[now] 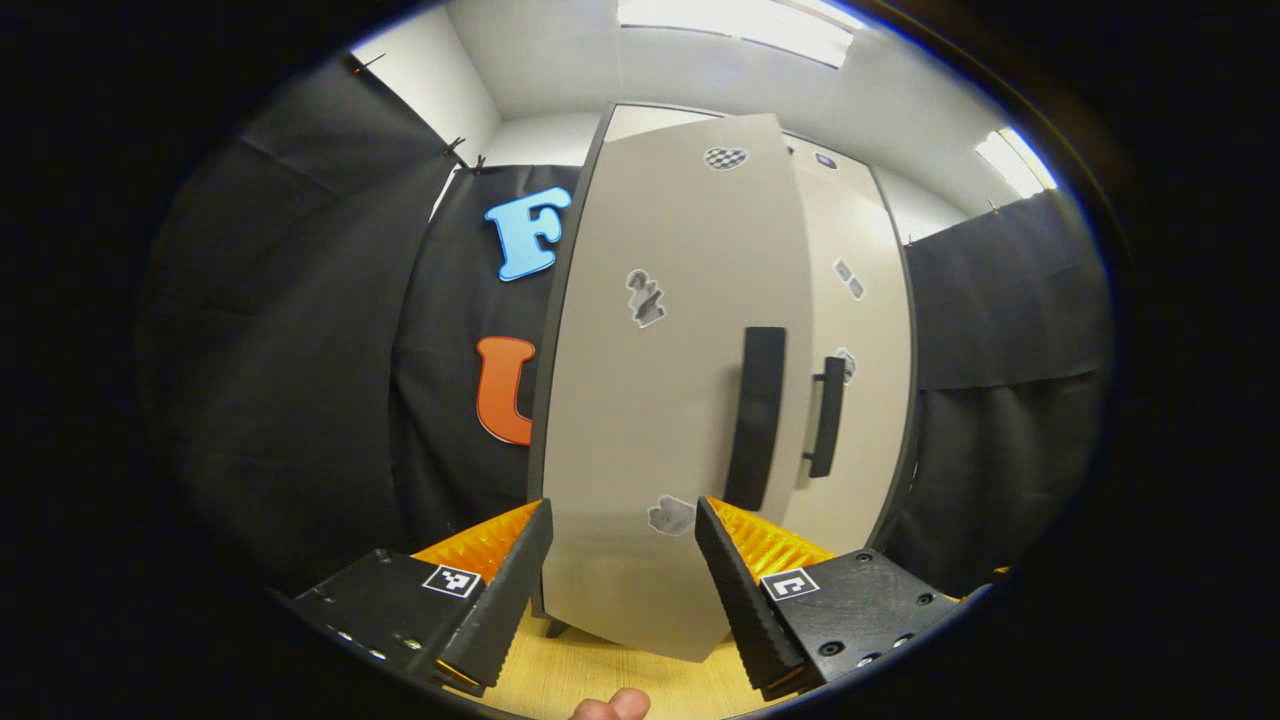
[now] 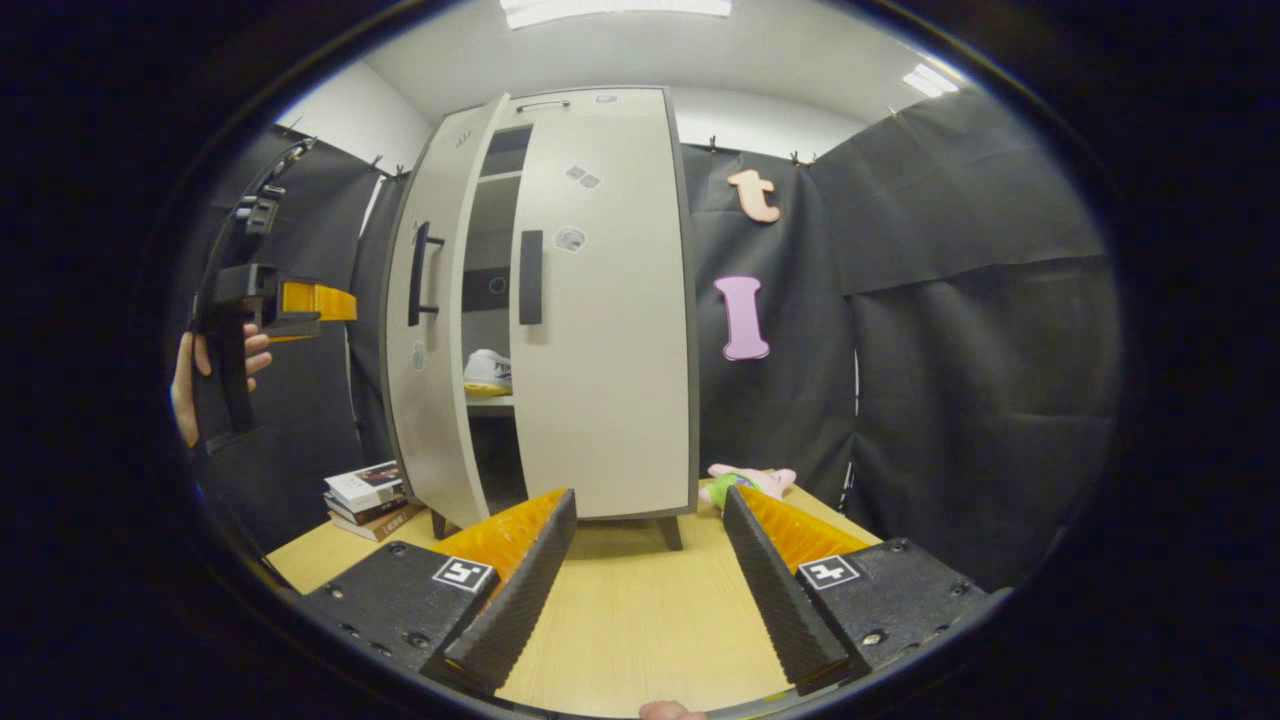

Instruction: Grab one shoe with the right hand and put it into the shoe cabinet, grab the other shoe with the left hand and put it into the shoe cabinet; then close the right door with the right hand and the left door with the left hand.

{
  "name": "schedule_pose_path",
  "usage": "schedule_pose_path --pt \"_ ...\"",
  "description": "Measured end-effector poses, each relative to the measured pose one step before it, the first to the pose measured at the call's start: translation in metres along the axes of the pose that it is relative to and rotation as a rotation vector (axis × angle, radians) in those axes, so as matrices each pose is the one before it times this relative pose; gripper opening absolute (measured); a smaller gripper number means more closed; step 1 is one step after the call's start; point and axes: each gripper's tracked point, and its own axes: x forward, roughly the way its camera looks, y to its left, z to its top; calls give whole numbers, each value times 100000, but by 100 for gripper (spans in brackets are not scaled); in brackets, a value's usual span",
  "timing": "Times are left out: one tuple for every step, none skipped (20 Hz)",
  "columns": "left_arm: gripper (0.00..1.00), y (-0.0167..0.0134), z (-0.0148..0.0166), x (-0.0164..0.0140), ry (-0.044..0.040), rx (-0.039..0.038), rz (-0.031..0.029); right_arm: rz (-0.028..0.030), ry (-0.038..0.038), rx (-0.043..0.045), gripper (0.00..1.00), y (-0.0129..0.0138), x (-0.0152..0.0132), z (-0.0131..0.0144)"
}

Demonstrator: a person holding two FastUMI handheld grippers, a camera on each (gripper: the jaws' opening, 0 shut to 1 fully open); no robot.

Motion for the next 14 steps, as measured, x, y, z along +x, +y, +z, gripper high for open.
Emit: schedule_pose_path --pt "86 -1006 -394 -875 -148 148 -1422 688 262 -285 96 154 -57 94" --pt "86 -1037 -383 -848 174 -246 -1675 302 -64 -397 96 103 -131 77" --pt "86 -987 -342 -888 319 -594 -1571 251 -451 -254 96 57 -219 171" --pt "86 -988 -477 -768 640 -815 -1372 230 -438 -236 93 68 -199 168" --pt "86 -860 -433 -746 238 -720 -1595 -55 -541 -108 93 53 -214 156" --pt "86 -849 -383 -747 249 -581 -1079 53 108 -44 96 64 -314 -201" --pt "86 -697 -575 -565 678 -734 -1100 272 284 255 96 81 -312 -75" --pt "86 -759 -636 -541 473 -499 -1277 117 -220 470 96 120 -251 -16" --pt "86 -714 -658 -441 861 -504 -1216 -111 99 115 96 -32 -176 -35" --pt "86 -625 -744 -481 917 -548 -1167 -114 292 -79 96 20 -130 -166" --pt "86 -494 -617 -444 820 -260 -499 -59 264 -119 96 -20 -160 -111" --pt "86 -566 -571 -384 598 39 -648 30 236 -90 96 -56 -116 -101" --pt "86 -382 -524 -304 548 314 -418 78 226 -53 96 -34 -93 -72" --pt "86 -303 -532 -224 841 561 -422 182 286 -40 96 90 -11 -18"
